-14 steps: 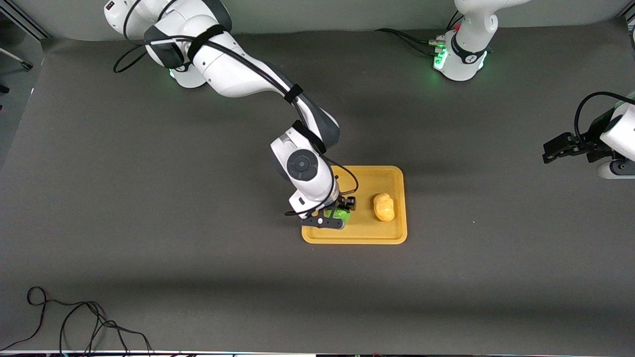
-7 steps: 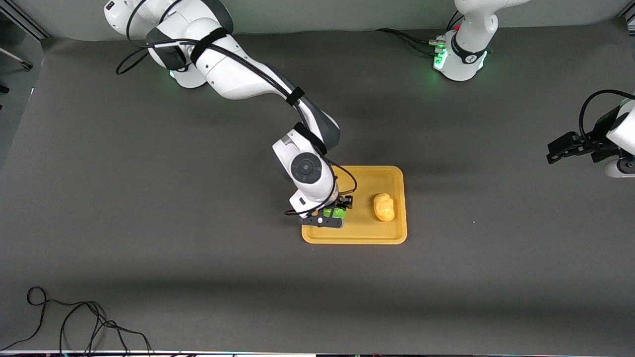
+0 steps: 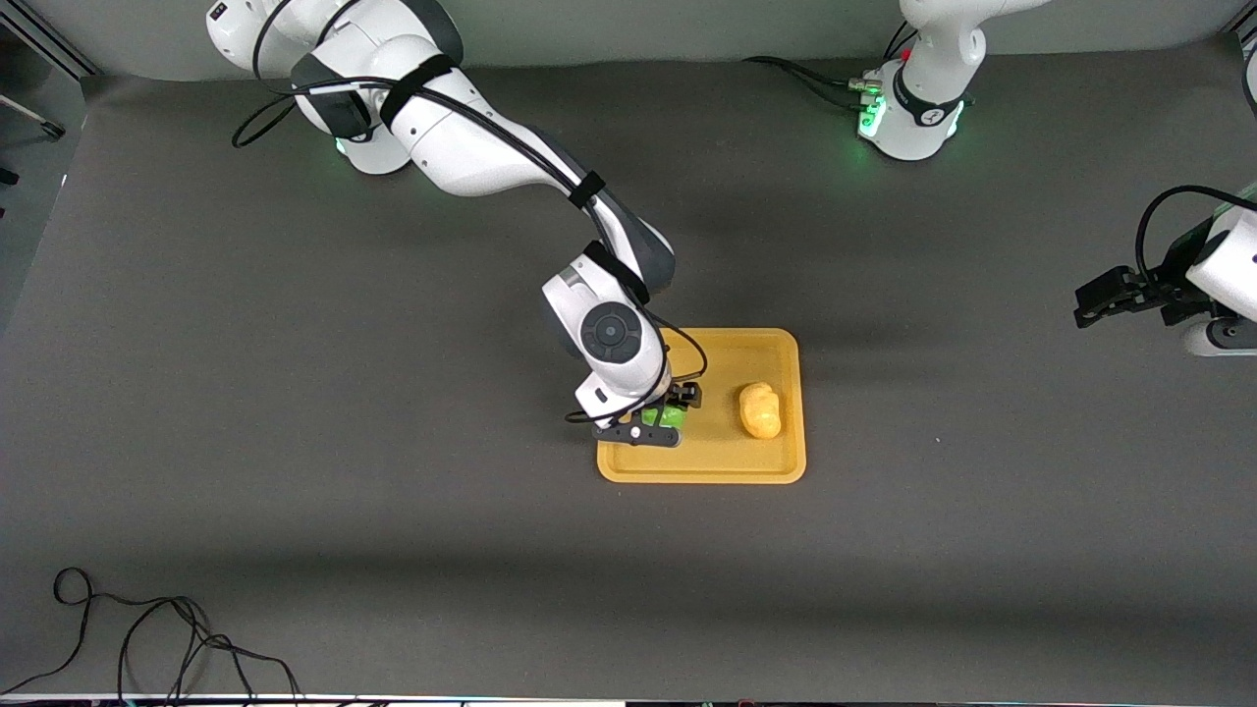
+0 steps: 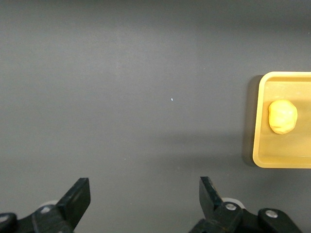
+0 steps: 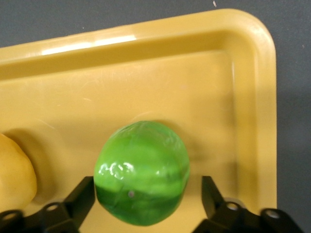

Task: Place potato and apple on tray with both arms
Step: 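Open the right gripper to release the apple on the tray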

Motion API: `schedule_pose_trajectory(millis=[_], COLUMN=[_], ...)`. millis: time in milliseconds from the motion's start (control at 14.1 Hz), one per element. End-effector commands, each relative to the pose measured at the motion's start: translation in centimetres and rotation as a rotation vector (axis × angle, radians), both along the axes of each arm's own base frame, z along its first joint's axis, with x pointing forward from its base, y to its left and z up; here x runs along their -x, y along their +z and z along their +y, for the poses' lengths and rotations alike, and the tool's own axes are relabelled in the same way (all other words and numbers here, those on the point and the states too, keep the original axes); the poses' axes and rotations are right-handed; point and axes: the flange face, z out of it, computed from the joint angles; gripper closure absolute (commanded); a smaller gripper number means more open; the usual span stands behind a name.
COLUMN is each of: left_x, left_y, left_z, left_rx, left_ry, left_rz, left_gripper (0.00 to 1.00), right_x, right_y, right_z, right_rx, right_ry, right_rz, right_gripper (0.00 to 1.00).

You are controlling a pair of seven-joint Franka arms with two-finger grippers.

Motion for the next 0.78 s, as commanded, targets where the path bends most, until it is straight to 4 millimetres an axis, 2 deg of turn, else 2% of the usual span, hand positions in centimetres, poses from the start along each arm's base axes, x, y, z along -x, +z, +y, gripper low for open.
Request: schedule_pose_trajectory(millis=[0, 142, 283, 425, 708], left_x=[0.8, 0.8, 0.8, 0.8, 0.8], left_y=[0.3, 0.3, 0.3, 0.3, 0.3], left_z=[0.0, 0.0, 0.0, 0.0, 0.1], left_rx=[0.003, 0.003, 0.003, 0.003, 0.003], left_ry=[-0.007, -0.006, -0.007, -0.007, -0.006], left_rz=[-0.021, -0.021, -0.021, -0.021, -0.019], left_gripper=[0.00, 0.00, 0.00, 0.00, 0.00], right_x=[-0.7, -1.3, -2.3, -2.8, -2.9], right_y=[3.7, 8.0, 11.9, 15.9, 23.3], right_z=[-1.2, -3.6, -8.3, -14.4, -28.6], right_rx=[0.006, 0.015, 0.016, 0.005, -0.015], right_ry=[-0.006, 0.046, 0.051, 0.101, 0.145], right_rz=[-0.009, 0.009, 0.003, -0.009, -0.038], right_gripper=[0.00, 0.00, 0.00, 0.00, 0.00])
